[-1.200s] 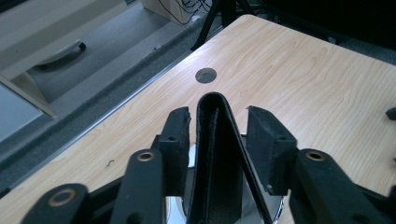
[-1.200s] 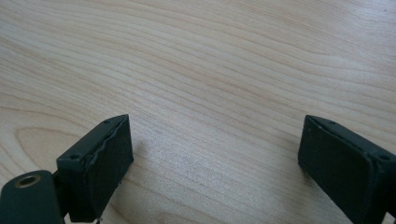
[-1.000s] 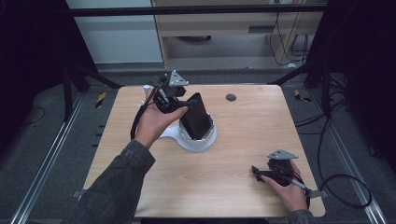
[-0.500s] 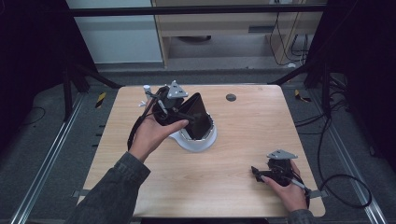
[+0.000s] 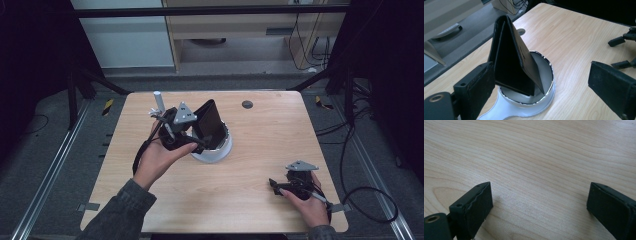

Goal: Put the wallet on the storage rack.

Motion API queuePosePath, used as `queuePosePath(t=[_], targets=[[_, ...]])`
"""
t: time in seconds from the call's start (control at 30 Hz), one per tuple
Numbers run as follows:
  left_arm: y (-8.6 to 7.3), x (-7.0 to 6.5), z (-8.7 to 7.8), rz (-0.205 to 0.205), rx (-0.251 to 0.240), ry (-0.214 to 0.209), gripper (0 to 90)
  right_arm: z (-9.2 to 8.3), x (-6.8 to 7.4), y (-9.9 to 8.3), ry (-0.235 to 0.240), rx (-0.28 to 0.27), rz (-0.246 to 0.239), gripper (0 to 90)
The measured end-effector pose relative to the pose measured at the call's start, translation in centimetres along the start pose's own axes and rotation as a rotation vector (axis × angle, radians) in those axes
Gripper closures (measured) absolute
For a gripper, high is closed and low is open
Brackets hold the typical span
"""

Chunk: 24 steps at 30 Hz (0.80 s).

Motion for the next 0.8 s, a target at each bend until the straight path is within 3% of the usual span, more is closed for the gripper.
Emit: queuePosePath(t=[0.17, 0.33, 0.8], targets=[[-1.3, -0.8, -0.5, -0.002, -0.014, 0.000, 6.2, 0.0, 0.1, 0.0, 0.000, 0.002, 0.006, 6.5], [-3.5, -2.0, -0.3, 0.003, -0.003, -0.019, 5.5, 0.0, 0.1, -0.1, 0.000, 0.002, 0.007, 6.5], [-10.2, -4.6, 1.5, -0.026, 0.069, -0.084, 4.9, -0.2, 0.1, -0.2, -0.003, 0.001, 0.002, 6.4]])
Point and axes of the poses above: each handheld gripper's, and its own axes: z roughly forward along the jaws, y roughly out of its top, x roughly to its left, the point moved 8 cm from there along z, roughly forward along the jaws, and after that the axes turned 2 degrees about x, right-handed, at the moved point
